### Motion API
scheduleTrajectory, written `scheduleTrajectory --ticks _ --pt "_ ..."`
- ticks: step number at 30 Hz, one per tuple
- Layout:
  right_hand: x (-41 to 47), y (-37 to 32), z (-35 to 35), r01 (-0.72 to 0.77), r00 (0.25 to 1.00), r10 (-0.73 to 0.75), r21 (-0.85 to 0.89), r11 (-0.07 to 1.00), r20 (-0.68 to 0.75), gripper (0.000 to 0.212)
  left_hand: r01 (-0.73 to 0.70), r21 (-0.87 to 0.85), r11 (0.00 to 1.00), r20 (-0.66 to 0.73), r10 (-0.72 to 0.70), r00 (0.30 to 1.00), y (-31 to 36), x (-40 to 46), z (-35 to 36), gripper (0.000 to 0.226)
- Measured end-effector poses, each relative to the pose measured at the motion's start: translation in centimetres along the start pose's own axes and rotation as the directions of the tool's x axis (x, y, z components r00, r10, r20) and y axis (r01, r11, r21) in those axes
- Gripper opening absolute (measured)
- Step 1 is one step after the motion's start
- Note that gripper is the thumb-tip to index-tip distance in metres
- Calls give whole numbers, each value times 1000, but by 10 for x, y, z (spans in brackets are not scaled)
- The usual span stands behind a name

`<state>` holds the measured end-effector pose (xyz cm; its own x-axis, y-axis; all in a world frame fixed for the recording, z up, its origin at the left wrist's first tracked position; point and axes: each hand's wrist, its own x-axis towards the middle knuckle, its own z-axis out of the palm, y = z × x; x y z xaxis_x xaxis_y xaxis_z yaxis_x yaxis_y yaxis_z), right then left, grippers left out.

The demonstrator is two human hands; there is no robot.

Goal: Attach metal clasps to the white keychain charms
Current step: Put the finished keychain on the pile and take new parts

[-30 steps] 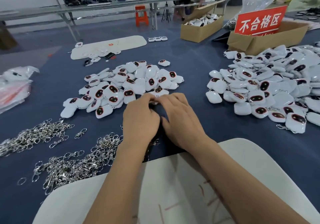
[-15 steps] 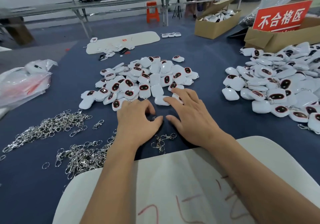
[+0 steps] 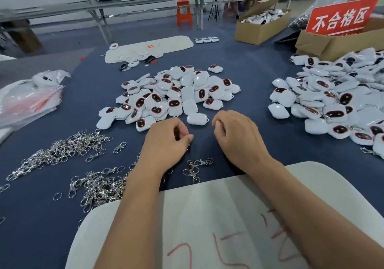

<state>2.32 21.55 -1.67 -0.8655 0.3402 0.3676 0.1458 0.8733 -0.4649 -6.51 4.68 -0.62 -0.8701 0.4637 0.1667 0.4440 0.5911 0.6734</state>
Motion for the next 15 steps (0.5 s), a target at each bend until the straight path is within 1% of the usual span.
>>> scheduleTrajectory --ticks 2,4,5,7,8,9,13,15 --pt "-1 0 -1 26 1000 -26 -4 1000 3 18 -32 -92 995 -80 25 996 6 1 4 19" --pt "-2 1 -1 69 998 -68 85 994 -12 15 -59 -232 971 -157 23 987 17 1 12 19" --pt "-2 2 -2 98 995 -97 135 986 -12 19 -65 -312 948 -182 7 983 23 2 17 19" --pt "-3 1 -3 158 987 -161 176 972 4 37 -53 -435 899 -201 -40 979 34 0 28 16" --pt "-3 1 -3 173 984 -179 188 967 15 40 -40 -469 882 -196 -60 979 38 -2 34 15" --pt "-3 2 -3 174 983 -182 216 961 21 40 -28 -484 875 -187 -71 980 39 -3 38 16" --pt "-1 5 -3 84 993 -113 418 904 44 31 -17 -509 860 -181 -87 980 39 -3 41 11" --pt "-2 5 -4 76 995 -98 461 884 24 23 -17 -519 855 -204 -105 973 38 -3 40 13"
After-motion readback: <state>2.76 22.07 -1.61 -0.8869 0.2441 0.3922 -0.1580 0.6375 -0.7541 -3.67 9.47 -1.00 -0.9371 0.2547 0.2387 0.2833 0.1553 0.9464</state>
